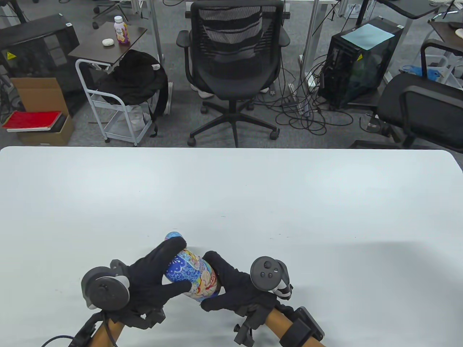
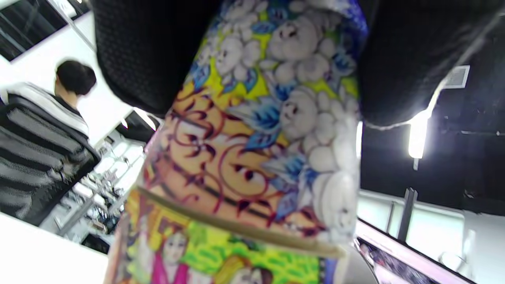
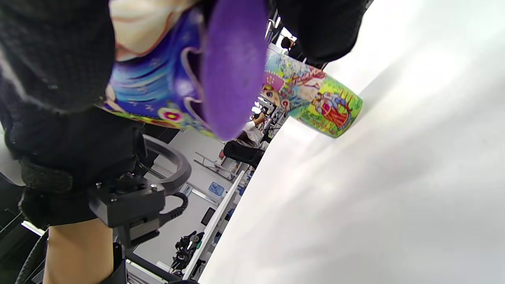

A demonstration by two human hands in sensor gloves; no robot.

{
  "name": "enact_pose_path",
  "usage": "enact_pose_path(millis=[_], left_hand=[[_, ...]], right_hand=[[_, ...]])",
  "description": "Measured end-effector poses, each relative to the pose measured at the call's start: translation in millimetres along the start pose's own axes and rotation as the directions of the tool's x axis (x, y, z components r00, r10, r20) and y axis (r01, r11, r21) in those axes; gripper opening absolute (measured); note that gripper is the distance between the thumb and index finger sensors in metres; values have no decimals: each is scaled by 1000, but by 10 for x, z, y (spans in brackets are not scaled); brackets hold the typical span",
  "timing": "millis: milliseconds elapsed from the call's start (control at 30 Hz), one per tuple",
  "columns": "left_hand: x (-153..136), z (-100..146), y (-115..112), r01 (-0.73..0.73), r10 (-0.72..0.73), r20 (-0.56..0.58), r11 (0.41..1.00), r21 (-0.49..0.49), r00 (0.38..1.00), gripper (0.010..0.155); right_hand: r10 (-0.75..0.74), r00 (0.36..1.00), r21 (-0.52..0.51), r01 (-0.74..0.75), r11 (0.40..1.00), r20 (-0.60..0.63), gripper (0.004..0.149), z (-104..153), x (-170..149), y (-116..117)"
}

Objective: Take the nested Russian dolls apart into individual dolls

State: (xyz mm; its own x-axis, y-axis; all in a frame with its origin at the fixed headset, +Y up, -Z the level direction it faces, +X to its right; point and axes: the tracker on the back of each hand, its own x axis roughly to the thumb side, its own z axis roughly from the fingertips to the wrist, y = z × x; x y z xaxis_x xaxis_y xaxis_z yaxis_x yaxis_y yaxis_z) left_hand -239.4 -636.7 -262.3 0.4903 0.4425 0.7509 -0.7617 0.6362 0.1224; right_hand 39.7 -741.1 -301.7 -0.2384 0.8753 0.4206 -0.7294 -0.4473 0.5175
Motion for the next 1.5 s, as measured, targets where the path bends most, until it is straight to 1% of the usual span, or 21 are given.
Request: enact_pose_path(millis=[67, 100, 133, 200, 300, 400, 467, 600, 633, 767, 833, 933, 1100, 1133, 1200, 1233, 1333, 1367, 1400, 1433, 1500], left_hand=[[-30, 28, 160, 28, -26, -33, 997, 68, 999, 88], [-52, 50, 253, 77, -71, -66, 992, 99, 995, 88], [-83, 71, 345, 137, -127, -93, 983, 121, 988, 88], [-142, 111, 466, 222, -200, -150, 965, 144, 968, 88], [-280, 178, 596, 355, -308, -266, 923, 150, 913, 88], [-455, 222, 608, 490, -425, -350, 863, 120, 835, 88], [-591, 239, 571, 575, -510, -393, 816, 60, 765, 88], [-814, 232, 505, 636, -589, -417, 771, -33, 692, 88], [-882, 229, 496, 634, -591, -428, 772, -54, 683, 88], [-1085, 242, 456, 602, -570, -472, 792, -98, 673, 88], [-1182, 263, 435, 594, -580, -482, 792, -144, 657, 88], [-1272, 283, 426, 586, -581, -501, 792, -169, 641, 88], [-1419, 307, 424, 549, -556, -540, 813, -194, 632, 89], [-1440, 311, 432, 542, -544, -552, 819, -188, 632, 89], [-1487, 333, 423, 497, -484, -582, 854, -151, 654, 89], [-1505, 342, 419, 489, -465, -583, 863, -129, 667, 89], [-1507, 371, 424, 488, -470, -580, 862, -138, 666, 94], [-1462, 373, 441, 512, -477, -558, 853, -107, 679, 96], [-1406, 369, 466, 541, -478, -546, 839, -53, 688, 95], [-1327, 339, 499, 548, -464, -528, 836, 4, 711, 94], [-1116, 277, 509, 549, -452, -477, 832, 79, 753, 89]], right_hand=[[41, 999, -53, -42, 998, -14, 111, 18, 18, -62], [77, 997, -87, -79, 993, -19, 110, 25, 20, -96], [93, 995, -96, -95, 991, -24, 110, 27, 18, -119], [101, 994, -111, -104, 988, -33, 109, 34, 2, -147], [86, 995, -125, -91, 988, -49, 107, 35, -43, -174], [114, 989, -141, -126, 982, -90, 105, 35, -78, -188], [142, 984, -149, -158, 976, -112, 104, 32, -103, -191], [146, 981, -149, -164, 975, -123, 104, 37, -102, -189], [146, 982, -150, -164, 975, -123, 103, 37, -103, -189], [161, 975, -138, -183, 973, -154, 102, 31, -125, -183], [164, 973, -135, -187, 973, -160, 102, 34, -133, -180], [161, 974, -135, -183, 974, -162, 101, 32, -131, -185], [162, 972, -128, -185, 974, -170, 100, 34, -166, -177], [163, 972, -127, -185, 974, -168, 100, 36, -154, -178], [161, 973, -128, -183, 975, -168, 100, 32, -152, -177], [158, 973, -126, -181, 975, -170, 100, 30, -153, -176], [161, 972, -120, -183, 976, -169, 100, 33, -157, -170], [165, 972, -119, -186, 975, -169, 100, 35, -156, -171], [168, 971, -121, -190, 974, -168, 100, 36, -152, -175], [169, 971, -124, -191, 974, -167, 100, 36, -147, -181], [165, 971, -124, -188, 974, -172, 100, 32, -156, -186]])
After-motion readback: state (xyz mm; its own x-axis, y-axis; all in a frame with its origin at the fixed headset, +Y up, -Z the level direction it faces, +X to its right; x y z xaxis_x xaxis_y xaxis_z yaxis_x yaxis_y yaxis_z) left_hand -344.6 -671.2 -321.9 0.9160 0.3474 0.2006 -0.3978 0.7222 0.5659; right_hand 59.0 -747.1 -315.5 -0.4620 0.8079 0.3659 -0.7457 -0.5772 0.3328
